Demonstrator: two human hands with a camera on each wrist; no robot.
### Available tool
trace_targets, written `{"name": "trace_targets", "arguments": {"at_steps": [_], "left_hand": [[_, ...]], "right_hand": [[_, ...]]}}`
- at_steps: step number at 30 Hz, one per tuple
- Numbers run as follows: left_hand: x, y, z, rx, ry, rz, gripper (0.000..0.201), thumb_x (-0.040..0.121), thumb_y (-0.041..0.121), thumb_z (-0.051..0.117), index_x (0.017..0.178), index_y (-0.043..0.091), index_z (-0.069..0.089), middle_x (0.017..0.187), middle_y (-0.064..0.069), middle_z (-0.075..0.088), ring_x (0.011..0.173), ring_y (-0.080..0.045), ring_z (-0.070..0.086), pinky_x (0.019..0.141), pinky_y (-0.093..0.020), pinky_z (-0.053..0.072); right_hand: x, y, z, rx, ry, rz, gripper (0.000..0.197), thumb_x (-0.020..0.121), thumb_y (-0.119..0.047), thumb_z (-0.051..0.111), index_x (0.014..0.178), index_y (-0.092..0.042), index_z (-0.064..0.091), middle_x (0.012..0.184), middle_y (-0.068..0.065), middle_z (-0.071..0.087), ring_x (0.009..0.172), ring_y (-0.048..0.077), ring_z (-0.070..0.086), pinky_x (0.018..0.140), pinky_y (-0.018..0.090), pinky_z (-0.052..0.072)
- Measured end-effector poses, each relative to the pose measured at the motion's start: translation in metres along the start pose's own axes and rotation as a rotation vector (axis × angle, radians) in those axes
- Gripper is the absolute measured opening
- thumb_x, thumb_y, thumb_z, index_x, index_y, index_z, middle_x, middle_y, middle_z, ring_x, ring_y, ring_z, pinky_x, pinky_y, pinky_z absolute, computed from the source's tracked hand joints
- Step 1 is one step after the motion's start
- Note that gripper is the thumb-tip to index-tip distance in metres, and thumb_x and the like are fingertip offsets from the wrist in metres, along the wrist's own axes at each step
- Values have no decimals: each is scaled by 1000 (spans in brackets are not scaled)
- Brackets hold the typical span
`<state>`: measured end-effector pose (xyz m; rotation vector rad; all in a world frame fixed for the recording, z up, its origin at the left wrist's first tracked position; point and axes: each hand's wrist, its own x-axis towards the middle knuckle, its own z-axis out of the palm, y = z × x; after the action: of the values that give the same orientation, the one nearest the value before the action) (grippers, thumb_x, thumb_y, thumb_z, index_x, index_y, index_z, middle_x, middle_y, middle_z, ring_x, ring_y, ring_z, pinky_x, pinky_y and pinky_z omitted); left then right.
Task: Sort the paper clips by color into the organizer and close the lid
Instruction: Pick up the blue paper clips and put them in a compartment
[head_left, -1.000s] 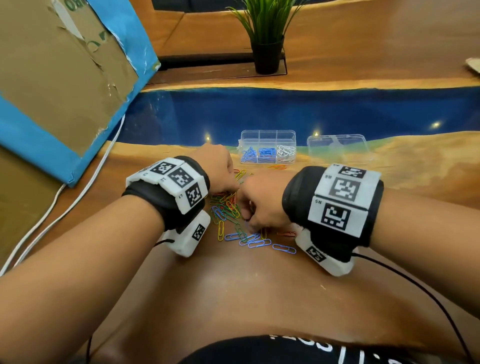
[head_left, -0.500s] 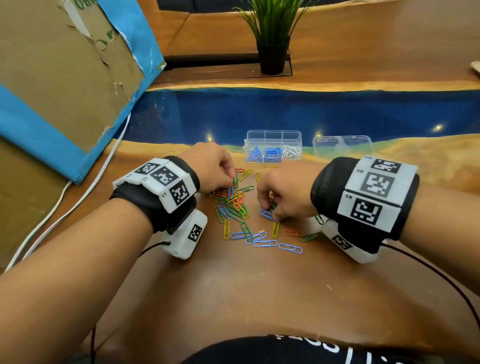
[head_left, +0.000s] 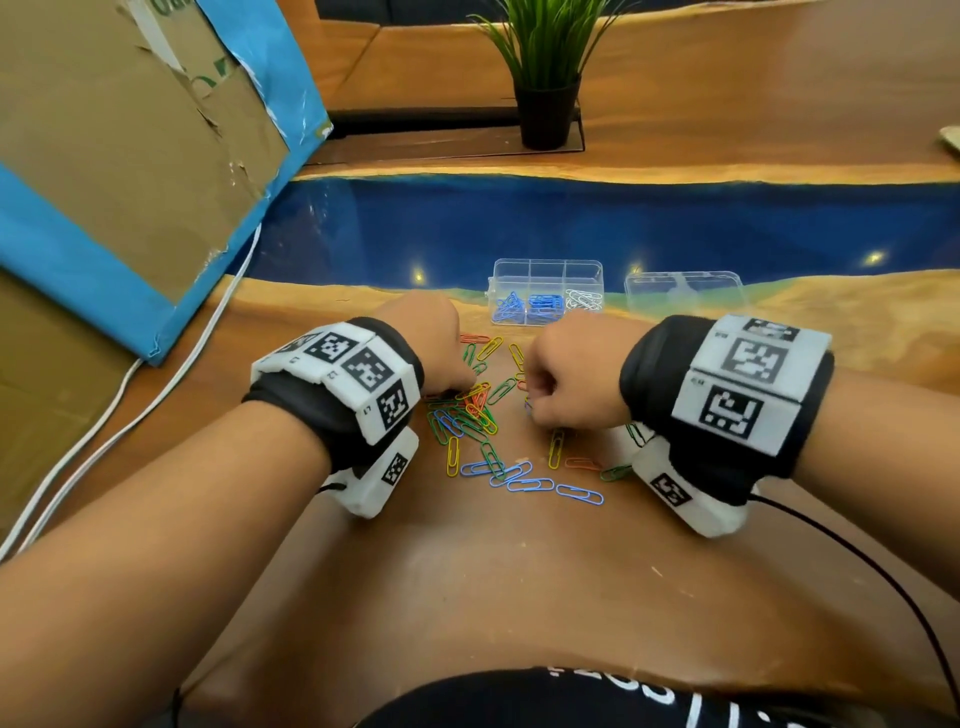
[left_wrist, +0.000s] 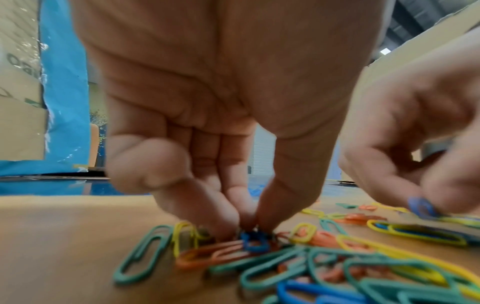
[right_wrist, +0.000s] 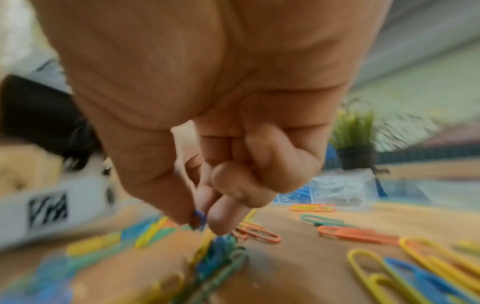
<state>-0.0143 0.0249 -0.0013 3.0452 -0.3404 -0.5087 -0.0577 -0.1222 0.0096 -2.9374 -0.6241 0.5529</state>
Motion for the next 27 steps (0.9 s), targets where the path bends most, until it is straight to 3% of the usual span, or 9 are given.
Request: {"name": "trace_targets", "arguments": {"at_steps": [3, 6, 9, 12, 14, 17, 19, 23, 27], "left_hand": [[-3, -3, 0, -27, 8, 21, 23, 76, 28, 65, 82, 6, 70, 87, -11, 71, 84, -26, 64, 72, -34, 52], [-6, -5, -2, -44, 12, 49, 10, 76, 21, 67, 81, 13, 69, 88, -5, 71, 85, -21, 63, 71, -30, 50], [-8, -4, -3, -52, -1, 70, 8, 73, 16, 68, 78, 19, 63, 83, 2, 65, 78, -16, 58, 65, -26, 44], [-8, -6, -2, -107, 5, 64, 14, 73, 13, 68, 80, 21, 60, 76, 6, 58, 76, -15, 55, 56, -22, 42], [-9, -8, -2, -163, 30, 61, 14, 75, 10, 62, 83, 21, 60, 68, 9, 54, 72, -15, 54, 57, -23, 42], [-11, -15, -3, -348, 11, 70, 18, 80, 8, 55, 93, 19, 63, 67, 6, 60, 65, -15, 59, 71, -30, 52], [-14, -19, -4, -529, -50, 69, 15, 85, 6, 51, 87, 17, 62, 65, -1, 63, 59, -17, 64, 68, -32, 54], [-17, -25, -1, -536, -49, 77, 23, 88, 9, 47, 68, 17, 55, 56, 1, 53, 48, -12, 47, 55, -23, 39], [-23, -29, 7, -351, -90, 162, 10, 84, 17, 56, 76, 15, 61, 56, 6, 45, 53, -8, 40, 58, -24, 34]], "right_hand": [[0, 14, -7, 265, 13, 48, 10, 81, -22, 59, 74, -19, 64, 62, -5, 58, 63, 16, 55, 62, 23, 46], [2, 26, -9, 724, -19, 122, 16, 87, -9, 51, 89, -11, 67, 63, 1, 57, 49, 11, 53, 47, 17, 47], [5, 30, -7, 1157, -65, 234, 21, 89, -4, 38, 83, -9, 58, 65, 4, 47, 52, 15, 51, 38, 16, 44], [5, 30, -7, 1331, -77, 271, 15, 88, -11, 37, 78, -14, 49, 62, 3, 43, 48, 17, 42, 34, 15, 35], [6, 29, -7, 1238, -71, 272, 14, 89, -16, 42, 75, -16, 46, 60, 2, 39, 45, 16, 35, 37, 16, 29], [3, 26, -1, 517, 33, 194, 11, 85, -26, 56, 79, -19, 60, 68, 0, 55, 63, 22, 53, 58, 25, 44], [2, 23, 1, 208, 63, 165, 12, 82, -29, 62, 85, -20, 68, 72, -4, 60, 77, 20, 57, 67, 23, 43], [3, 14, 7, 107, 31, 176, 20, 78, -34, 66, 88, -17, 71, 89, 1, 70, 86, 21, 63, 70, 25, 48], [6, 13, 6, 80, 8, 165, 20, 79, -31, 62, 90, -16, 71, 93, 5, 70, 90, 24, 64, 74, 29, 52]]}}
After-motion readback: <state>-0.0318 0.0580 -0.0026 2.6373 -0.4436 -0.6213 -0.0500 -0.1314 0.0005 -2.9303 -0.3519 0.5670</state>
